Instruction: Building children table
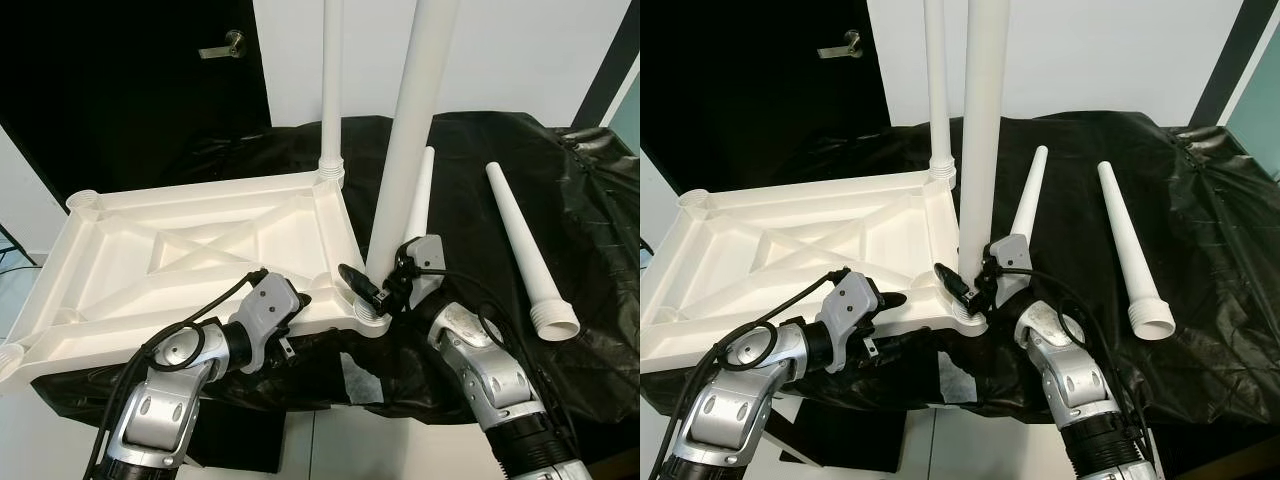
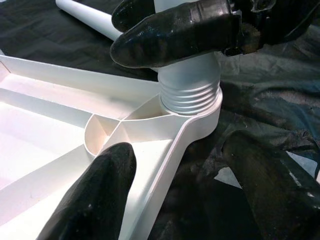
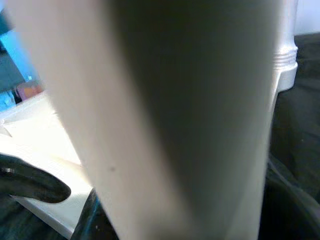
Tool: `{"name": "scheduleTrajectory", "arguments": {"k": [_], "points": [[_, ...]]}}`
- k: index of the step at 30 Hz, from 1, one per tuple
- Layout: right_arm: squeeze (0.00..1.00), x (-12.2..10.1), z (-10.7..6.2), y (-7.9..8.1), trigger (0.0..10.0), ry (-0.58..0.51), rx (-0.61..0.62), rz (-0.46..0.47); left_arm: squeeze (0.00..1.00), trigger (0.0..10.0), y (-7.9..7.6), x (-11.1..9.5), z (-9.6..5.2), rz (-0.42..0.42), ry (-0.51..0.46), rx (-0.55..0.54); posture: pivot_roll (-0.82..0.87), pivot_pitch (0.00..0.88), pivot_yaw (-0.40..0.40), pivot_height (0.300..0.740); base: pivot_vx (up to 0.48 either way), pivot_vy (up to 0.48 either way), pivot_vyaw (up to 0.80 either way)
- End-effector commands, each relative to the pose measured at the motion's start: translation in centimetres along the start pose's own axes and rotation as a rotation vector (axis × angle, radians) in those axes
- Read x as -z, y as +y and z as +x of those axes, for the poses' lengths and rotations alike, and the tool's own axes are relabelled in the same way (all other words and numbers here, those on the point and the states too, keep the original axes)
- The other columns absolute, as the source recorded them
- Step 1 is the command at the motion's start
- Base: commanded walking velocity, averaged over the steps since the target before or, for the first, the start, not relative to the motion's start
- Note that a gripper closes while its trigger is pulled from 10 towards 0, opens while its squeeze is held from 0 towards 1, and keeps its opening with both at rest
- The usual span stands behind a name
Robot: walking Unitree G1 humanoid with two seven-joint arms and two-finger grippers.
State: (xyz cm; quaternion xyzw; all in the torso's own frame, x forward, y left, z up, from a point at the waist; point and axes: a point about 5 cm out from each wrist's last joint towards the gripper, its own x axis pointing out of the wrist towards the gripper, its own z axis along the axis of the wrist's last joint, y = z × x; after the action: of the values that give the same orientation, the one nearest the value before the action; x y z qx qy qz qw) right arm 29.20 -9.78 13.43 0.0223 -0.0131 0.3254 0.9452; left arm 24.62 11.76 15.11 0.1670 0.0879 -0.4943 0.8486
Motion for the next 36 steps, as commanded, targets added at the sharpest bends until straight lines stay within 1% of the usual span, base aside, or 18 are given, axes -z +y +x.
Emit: {"name": "scheduleTrajectory", "arguments": {"k": [1, 6, 11, 13, 14, 16, 17, 19, 21, 22, 23, 25, 26, 28, 30, 36], "points": [[0.00, 2.9, -0.3, 0.5, 10.0, 0.103, 0.024, 0.193, 0.00, 10.0, 0.9, -0.6, -0.3, 0.027, -0.015, -0.140, 0.02, 0.000, 0.036, 0.740, 0.000, 0.000, 0.00], [0.00, 2.9, -0.3, 0.5, 10.0, 0.099, 0.034, 0.203, 0.00, 10.0, 0.9, -0.6, -0.3, 0.028, -0.016, -0.139, 0.02, 0.000, 0.039, 0.740, 0.000, 0.000, 0.00], [0.00, 2.8, -0.2, 0.6, 10.0, 0.102, 0.024, 0.181, 0.00, 10.0, 0.9, -0.6, -0.3, 0.030, -0.016, -0.138, 0.02, 0.000, 0.040, 0.740, 0.000, 0.000, 0.00], [0.00, 2.9, -0.3, 0.9, 10.0, 0.121, -0.003, 0.092, 0.00, 10.0, 0.9, -0.6, -0.2, 0.032, -0.016, -0.139, 0.02, 0.000, 0.039, 0.740, 0.000, 0.000, 0.00], [0.00, 2.9, -0.3, 0.9, 10.0, 0.121, -0.003, 0.092, 0.00, 10.0, 0.9, -0.6, -0.2, 0.032, -0.016, -0.139, 0.02, 0.000, 0.039, 0.740, 0.000, 0.000, 0.00], [0.00, 3.0, -0.3, 1.3, 10.0, 0.130, 0.013, 0.049, 0.00, 10.0, 0.9, -0.6, -0.3, 0.034, -0.016, -0.139, 0.03, 0.000, 0.035, 0.740, 0.000, 0.000, 0.00], [0.00, 3.0, -0.3, 1.3, 10.0, 0.130, 0.013, 0.049, 0.00, 10.0, 0.9, -0.6, -0.3, 0.034, -0.016, -0.139, 0.03, 0.000, 0.035, 0.740, 0.000, 0.000, 0.00], [0.00, 3.0, -0.2, 1.9, 10.0, 0.125, 0.095, 0.007, 0.00, 10.0, 0.8, -0.6, -0.3, 0.035, -0.015, -0.144, 0.03, 0.000, 0.030, 0.740, 0.000, 0.000, 0.00], [0.00, 3.0, -0.2, 1.9, 10.0, 0.125, 0.095, 0.007, 0.00, 10.0, 0.8, -0.6, -0.3, 0.035, -0.015, -0.144, 0.03, 0.000, 0.030, 0.740, 0.000, 0.000, 0.00], [0.00, 3.0, -0.1, 2.2, 10.0, 0.113, 0.142, -0.016, 0.00, 10.0, 0.8, -0.6, -0.4, 0.035, -0.016, -0.146, 0.03, 0.000, 0.030, 0.740, 0.000, 0.000, 0.00], [0.00, 3.0, -0.1, 2.2, 10.0, 0.113, 0.142, -0.016, 0.00, 10.0, 0.8, -0.6, -0.4, 0.035, -0.016, -0.146, 0.03, 0.000, 0.030, 0.740, 0.000, 0.000, 0.00], [0.00, 2.8, 0.0, 2.5, 10.0, 0.079, 0.344, -0.027, 0.00, 10.0, 0.9, -0.7, -0.4, 0.036, -0.019, -0.150, 0.04, 0.000, 0.025, 0.740, 0.000, 0.000, 0.00], [0.00, 2.8, 0.0, 2.5, 10.0, 0.079, 0.344, -0.027, 0.00, 10.0, 0.9, -0.7, -0.4, 0.036, -0.019, -0.150, 0.04, 0.000, 0.025, 0.740, 0.000, 0.000, 0.00], [0.00, 2.7, -0.1, 2.5, 10.0, 0.064, 0.458, -0.015, 0.00, 10.0, 0.9, -0.7, -0.4, 0.036, -0.020, -0.152, 0.04, 0.000, 0.026, 0.740, 0.000, 0.000, 0.00], [0.00, 2.5, -0.1, 2.3, 10.0, 0.056, 0.478, -0.028, 0.00, 10.0, 0.9, -0.7, -0.4, 0.037, -0.020, -0.152, 0.03, 0.000, 0.029, 0.740, 0.000, 0.000, 0.00], [0.00, 2.5, -0.5, 2.5, 10.0, 0.053, 0.470, -0.045, 0.00, 10.0, 1.0, -0.8, -0.3, 0.043, -0.020, -0.150, 0.03, 0.000, 0.030, 0.740, 0.000, 0.000, 0.00]]}}
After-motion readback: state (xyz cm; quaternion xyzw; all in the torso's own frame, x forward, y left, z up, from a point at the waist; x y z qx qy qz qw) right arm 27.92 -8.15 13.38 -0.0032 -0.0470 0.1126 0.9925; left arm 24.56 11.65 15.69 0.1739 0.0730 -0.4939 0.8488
